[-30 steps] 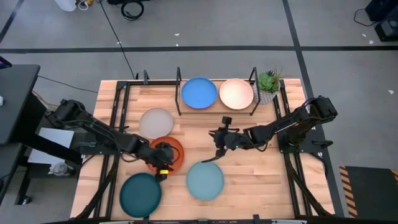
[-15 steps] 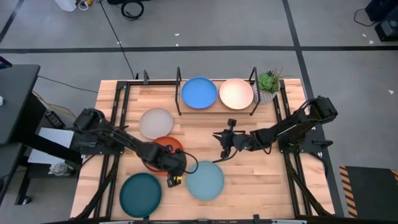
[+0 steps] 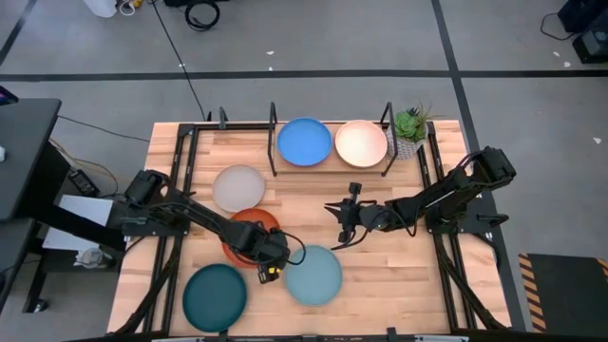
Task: Place and stack plates onto a shelf
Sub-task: Stack the orange plate on top of the blue plate on the shelf
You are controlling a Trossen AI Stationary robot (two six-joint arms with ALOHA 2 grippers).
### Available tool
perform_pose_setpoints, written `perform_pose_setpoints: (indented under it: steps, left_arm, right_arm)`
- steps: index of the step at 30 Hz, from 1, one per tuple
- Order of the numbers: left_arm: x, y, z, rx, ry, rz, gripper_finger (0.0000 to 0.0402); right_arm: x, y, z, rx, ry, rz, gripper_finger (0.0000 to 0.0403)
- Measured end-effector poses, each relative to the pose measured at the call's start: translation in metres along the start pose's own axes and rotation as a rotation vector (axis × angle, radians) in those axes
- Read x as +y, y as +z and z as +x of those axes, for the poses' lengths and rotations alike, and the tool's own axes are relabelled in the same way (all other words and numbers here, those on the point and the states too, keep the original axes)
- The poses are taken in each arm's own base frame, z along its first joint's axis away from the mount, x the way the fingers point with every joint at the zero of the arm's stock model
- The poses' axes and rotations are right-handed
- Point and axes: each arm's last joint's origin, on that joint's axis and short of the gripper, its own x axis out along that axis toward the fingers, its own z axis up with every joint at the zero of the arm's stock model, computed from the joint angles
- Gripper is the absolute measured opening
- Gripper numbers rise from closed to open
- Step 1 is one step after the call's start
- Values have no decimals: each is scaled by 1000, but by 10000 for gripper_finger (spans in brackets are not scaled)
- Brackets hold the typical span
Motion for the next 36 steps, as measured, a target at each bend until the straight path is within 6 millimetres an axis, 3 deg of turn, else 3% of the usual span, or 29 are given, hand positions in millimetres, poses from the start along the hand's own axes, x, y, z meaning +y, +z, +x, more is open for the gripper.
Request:
perform_pose_setpoints:
  steps: [9, 16, 22, 30, 36]
  left_arm:
    - [3, -4, 12, 60, 53, 33, 170]
    - [6, 0, 8, 96, 40, 4, 95]
    - [-2, 19, -15, 94, -38, 20, 11]
    - [-11, 36, -55, 74, -32, 117, 5]
    - [-11, 38, -62, 41, 42, 302, 3]
  right_arm:
    - [0, 0, 0, -1, 8, 7, 44]
    - [1, 0, 0, -1, 9, 8, 44]
    - [1, 0, 0, 0, 9, 8, 44]
    - [4, -3, -2, 24, 26, 8, 44]
    - [10, -2, -5, 14, 100, -2, 44]
